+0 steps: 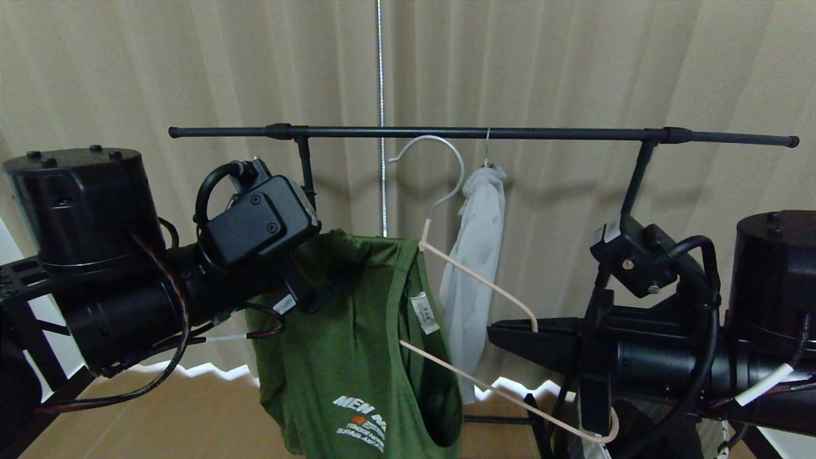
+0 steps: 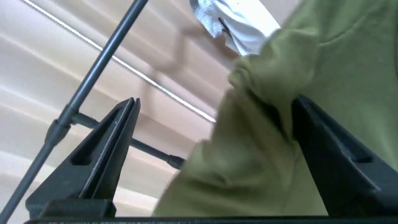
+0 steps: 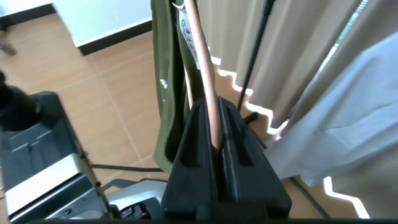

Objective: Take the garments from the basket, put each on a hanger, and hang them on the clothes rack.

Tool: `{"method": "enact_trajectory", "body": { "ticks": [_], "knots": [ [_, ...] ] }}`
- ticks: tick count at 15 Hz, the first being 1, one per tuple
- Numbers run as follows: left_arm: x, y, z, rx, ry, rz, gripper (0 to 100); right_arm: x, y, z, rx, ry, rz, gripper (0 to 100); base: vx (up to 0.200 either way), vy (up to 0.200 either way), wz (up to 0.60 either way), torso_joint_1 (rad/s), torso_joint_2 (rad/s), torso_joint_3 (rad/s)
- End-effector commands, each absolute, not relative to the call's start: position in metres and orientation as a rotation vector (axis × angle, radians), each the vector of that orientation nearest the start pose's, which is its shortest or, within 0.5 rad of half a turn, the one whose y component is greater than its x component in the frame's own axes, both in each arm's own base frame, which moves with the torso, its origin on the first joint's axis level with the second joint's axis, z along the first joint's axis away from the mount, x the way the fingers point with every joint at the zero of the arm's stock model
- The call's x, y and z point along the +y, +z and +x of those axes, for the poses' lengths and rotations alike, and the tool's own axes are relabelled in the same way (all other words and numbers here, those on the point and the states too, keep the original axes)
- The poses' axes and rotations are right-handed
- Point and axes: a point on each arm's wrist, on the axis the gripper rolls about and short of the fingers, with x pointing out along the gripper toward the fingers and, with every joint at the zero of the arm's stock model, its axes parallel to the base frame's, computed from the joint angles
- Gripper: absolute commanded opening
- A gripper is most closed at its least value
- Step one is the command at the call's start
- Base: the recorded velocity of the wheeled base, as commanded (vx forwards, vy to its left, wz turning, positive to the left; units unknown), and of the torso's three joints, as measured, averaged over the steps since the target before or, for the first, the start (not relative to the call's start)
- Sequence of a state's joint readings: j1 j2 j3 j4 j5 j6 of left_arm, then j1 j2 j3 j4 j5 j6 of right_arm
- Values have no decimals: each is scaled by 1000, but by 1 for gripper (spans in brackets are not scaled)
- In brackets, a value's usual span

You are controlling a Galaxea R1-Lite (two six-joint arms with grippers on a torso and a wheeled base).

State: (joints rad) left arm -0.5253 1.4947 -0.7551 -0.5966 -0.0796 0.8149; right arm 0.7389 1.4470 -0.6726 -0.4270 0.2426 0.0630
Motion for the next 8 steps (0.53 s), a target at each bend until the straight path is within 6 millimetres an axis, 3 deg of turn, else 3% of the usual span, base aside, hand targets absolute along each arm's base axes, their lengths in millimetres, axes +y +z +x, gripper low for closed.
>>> {"method": "enact_trajectory", "body": {
  "ticks": [1,2,8],
  "knots": [
    [-131,221,224,-104,-628,821,100,165,196,168,374,977,-32,0,0,0,0,0,0,0],
    [-131,221,224,-104,-628,821,0,165,197,168,371,979,-31,0,0,0,0,0,0,0],
    [-130,219,223,-100,-628,819,0,164,199,167,361,980,-28,0,0,0,0,0,0,0]
  ]
}}
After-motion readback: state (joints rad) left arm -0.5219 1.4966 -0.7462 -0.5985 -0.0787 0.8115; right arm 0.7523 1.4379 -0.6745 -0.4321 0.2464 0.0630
